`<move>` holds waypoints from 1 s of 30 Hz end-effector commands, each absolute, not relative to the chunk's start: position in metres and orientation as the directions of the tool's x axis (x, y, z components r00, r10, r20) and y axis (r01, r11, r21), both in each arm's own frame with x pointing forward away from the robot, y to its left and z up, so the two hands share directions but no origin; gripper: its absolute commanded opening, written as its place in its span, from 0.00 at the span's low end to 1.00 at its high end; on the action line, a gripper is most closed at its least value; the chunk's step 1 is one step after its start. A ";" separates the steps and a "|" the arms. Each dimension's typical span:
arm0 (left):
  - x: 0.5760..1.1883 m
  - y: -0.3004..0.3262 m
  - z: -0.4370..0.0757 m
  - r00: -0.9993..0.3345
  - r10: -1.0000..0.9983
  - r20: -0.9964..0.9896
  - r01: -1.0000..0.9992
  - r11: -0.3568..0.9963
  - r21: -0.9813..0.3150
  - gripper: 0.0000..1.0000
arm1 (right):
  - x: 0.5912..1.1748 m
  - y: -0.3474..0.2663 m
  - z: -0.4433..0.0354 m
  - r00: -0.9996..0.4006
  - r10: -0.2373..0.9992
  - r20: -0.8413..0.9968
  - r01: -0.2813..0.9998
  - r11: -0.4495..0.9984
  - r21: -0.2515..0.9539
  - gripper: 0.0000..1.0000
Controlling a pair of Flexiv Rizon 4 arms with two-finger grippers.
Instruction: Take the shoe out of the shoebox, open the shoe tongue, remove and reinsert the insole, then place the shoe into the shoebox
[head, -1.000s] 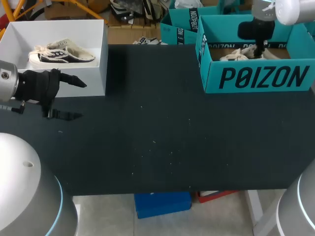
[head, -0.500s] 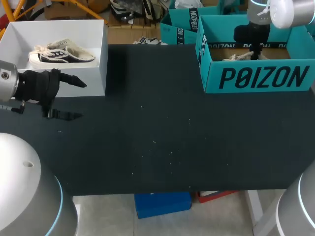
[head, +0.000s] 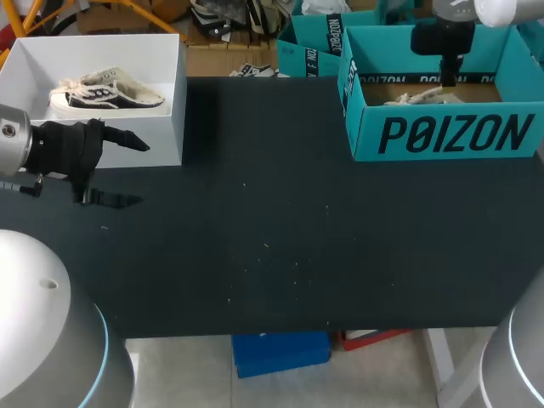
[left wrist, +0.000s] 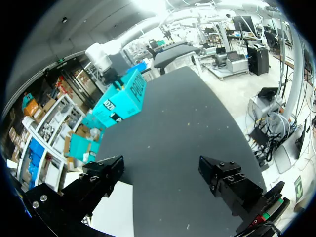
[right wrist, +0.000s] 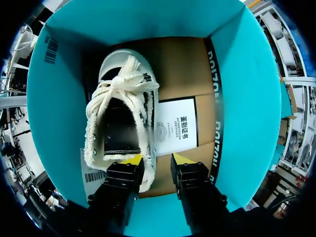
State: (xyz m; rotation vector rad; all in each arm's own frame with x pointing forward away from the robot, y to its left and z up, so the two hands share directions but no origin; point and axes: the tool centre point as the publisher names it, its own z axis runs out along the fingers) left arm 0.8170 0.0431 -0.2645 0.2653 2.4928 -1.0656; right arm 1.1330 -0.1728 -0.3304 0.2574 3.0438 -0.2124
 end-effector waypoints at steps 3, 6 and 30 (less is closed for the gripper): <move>0.815 0.043 -0.266 -0.893 0.010 -0.449 0.331 0.690 -0.644 1.00 | 1.109 -0.161 -0.275 -0.975 0.172 -0.144 0.191 0.973 -0.131 0.26; 0.815 0.043 -0.266 -0.893 0.010 -0.449 0.331 0.690 -0.644 1.00 | 1.096 -0.146 -0.255 -0.967 0.192 -0.170 0.211 0.972 -0.104 0.25; 0.815 0.043 -0.266 -0.893 0.010 -0.449 0.331 0.690 -0.644 1.00 | 0.925 -0.007 -0.259 -0.886 0.445 -0.130 0.458 0.884 -0.095 0.36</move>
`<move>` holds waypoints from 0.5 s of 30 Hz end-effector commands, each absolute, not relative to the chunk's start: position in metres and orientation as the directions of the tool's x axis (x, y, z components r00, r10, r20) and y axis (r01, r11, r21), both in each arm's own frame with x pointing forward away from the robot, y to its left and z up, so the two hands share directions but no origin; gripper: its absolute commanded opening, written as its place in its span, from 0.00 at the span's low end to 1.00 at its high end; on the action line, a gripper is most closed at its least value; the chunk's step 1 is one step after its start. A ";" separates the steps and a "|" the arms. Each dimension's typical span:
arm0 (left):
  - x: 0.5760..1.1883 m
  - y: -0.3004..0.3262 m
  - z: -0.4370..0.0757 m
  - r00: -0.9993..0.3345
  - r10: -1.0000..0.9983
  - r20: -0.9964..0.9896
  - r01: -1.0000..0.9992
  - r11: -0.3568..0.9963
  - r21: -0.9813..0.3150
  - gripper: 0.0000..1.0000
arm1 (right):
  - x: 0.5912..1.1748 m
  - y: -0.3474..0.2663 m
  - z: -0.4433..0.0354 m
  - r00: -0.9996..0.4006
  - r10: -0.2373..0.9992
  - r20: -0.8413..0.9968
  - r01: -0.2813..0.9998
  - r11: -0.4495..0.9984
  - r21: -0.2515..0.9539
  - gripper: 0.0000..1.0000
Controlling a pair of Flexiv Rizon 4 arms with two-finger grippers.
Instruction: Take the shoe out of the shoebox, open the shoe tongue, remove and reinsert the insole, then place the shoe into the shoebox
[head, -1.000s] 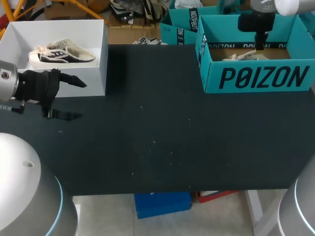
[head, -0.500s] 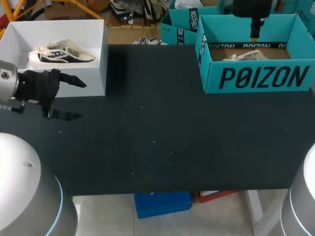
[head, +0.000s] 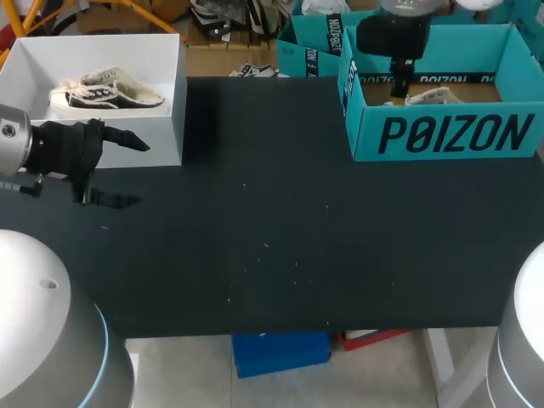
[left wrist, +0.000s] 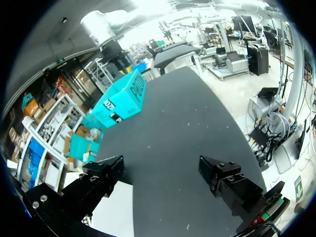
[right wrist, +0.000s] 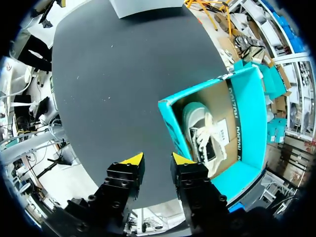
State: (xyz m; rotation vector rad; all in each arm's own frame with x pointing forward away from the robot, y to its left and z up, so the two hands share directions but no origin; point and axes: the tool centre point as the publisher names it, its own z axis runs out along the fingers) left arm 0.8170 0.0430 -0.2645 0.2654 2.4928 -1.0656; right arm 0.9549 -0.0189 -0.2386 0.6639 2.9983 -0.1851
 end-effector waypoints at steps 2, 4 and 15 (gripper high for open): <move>0.815 0.043 -0.266 -0.893 0.010 -0.449 0.331 0.690 -0.644 1.00 | 0.917 -0.004 -0.272 -0.870 0.483 -0.104 0.492 0.866 -0.091 0.36; 0.815 0.043 -0.266 -0.893 0.010 -0.449 0.331 0.690 -0.644 1.00 | 0.912 -0.002 -0.282 -0.844 0.530 -0.084 0.535 0.842 -0.068 0.36; 0.815 0.043 -0.266 -0.893 0.010 -0.449 0.331 0.690 -0.644 1.00 | 0.916 -0.010 -0.299 -0.731 0.670 -0.129 0.675 0.738 0.009 1.00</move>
